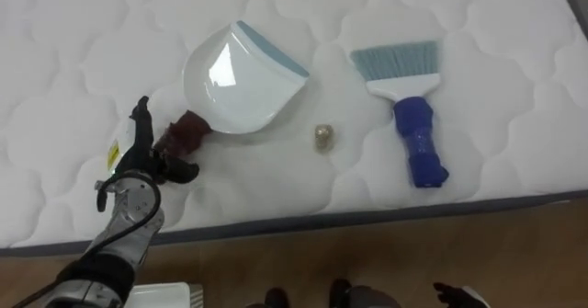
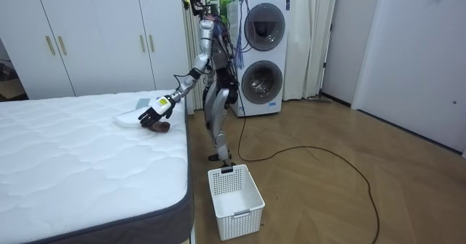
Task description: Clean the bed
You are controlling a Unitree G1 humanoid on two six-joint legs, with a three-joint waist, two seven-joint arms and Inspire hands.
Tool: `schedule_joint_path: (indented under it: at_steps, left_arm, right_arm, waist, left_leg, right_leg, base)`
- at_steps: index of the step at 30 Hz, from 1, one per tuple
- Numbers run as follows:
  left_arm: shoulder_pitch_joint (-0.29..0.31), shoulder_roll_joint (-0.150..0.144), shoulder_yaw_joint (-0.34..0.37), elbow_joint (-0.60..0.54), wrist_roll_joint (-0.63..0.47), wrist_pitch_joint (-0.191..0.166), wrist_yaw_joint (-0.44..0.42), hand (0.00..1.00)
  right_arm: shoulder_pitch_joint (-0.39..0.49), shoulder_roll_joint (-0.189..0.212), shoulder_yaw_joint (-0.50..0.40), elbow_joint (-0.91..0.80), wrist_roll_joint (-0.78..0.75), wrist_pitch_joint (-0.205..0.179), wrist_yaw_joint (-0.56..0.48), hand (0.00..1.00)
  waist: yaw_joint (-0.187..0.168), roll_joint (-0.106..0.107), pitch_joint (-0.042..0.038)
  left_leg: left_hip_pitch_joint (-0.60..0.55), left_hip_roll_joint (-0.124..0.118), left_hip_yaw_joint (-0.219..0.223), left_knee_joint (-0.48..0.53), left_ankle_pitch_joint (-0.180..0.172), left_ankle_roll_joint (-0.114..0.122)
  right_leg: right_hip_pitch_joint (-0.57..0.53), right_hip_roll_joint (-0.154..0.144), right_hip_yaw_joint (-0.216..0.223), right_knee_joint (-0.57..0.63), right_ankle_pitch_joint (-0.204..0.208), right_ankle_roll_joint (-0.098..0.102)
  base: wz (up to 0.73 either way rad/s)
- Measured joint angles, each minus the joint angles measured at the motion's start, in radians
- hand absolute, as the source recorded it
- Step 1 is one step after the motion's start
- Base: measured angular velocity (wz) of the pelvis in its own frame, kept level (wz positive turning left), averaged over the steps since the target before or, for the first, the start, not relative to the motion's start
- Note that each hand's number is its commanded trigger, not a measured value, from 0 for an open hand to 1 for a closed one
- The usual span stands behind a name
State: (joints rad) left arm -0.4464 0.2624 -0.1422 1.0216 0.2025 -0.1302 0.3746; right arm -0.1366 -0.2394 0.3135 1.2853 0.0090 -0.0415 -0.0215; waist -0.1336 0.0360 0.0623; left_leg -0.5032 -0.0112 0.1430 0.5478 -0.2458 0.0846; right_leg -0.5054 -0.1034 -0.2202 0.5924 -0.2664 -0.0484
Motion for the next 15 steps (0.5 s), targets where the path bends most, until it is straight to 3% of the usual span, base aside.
schedule_joint_path:
  at_steps: [6,15]
  left_arm:
    - [-0.025,0.000,-0.021,0.061,-0.126,0.002,-0.063,0.00]
    - [-0.043,0.000,-0.022,0.119,-0.132,0.041,-0.142,0.00]
  right_arm:
    - [0.007,-0.001,0.019,-0.001,-0.008,0.009,-0.003,0.00]
    - [0.012,-0.002,0.020,-0.005,-0.027,0.053,0.000,0.00]
  waist:
    - [-0.011,-0.003,0.0017]
    - [-0.028,-0.009,0.0030]
  left_leg:
    - [0.007,-0.001,0.011,0.000,-0.001,0.001]
    - [-0.001,-0.002,0.019,0.004,-0.003,0.002]
  right_leg:
    - [-0.002,-0.004,0.010,0.017,-0.001,-0.001]
    - [-0.021,-0.002,0.027,0.035,-0.006,0.000]
  base:
    - [-0.02]
    - [-0.01]
